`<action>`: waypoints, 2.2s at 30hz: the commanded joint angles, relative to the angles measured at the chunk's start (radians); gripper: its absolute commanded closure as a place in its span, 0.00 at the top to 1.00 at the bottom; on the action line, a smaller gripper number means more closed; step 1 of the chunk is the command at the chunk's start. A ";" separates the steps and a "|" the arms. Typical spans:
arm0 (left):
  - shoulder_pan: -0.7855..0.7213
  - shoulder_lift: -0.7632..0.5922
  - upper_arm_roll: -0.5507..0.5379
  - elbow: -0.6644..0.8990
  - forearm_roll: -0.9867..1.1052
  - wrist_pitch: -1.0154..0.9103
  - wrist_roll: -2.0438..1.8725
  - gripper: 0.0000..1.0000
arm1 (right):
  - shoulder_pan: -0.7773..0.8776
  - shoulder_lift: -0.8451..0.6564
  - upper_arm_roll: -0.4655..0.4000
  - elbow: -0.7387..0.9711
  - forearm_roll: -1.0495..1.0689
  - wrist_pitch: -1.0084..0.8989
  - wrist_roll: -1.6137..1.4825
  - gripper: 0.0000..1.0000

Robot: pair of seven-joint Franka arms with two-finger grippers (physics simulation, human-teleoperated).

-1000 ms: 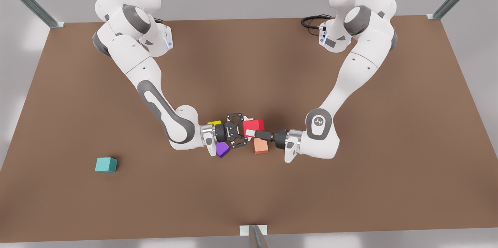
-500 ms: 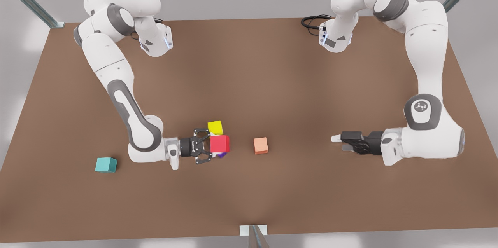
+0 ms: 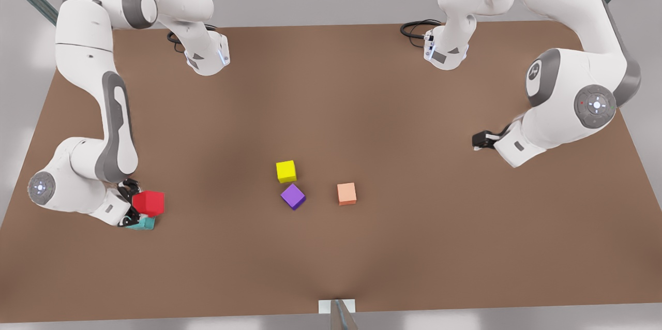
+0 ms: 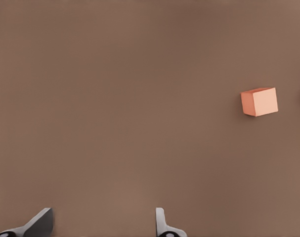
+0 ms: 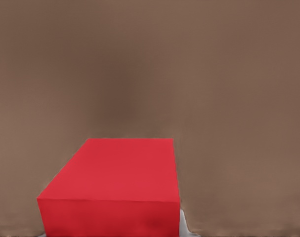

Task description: Pick up red wooden cube and pass to hand red wooden cube and place in blue wooden cube

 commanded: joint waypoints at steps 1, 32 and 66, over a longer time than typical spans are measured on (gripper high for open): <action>0.010 0.010 0.001 0.021 0.013 -0.014 -0.098 1.00 | -0.003 -0.005 -0.020 -0.006 -0.092 -0.017 0.045 0.60; 0.080 0.054 -0.002 0.048 0.061 -0.016 -0.098 1.00 | -0.017 0.125 -0.046 -0.035 -0.153 0.323 0.028 0.60; 0.088 0.054 -0.006 0.047 0.024 -0.029 -0.098 1.00 | -0.042 0.108 -0.041 -0.100 -0.141 0.280 0.000 1.00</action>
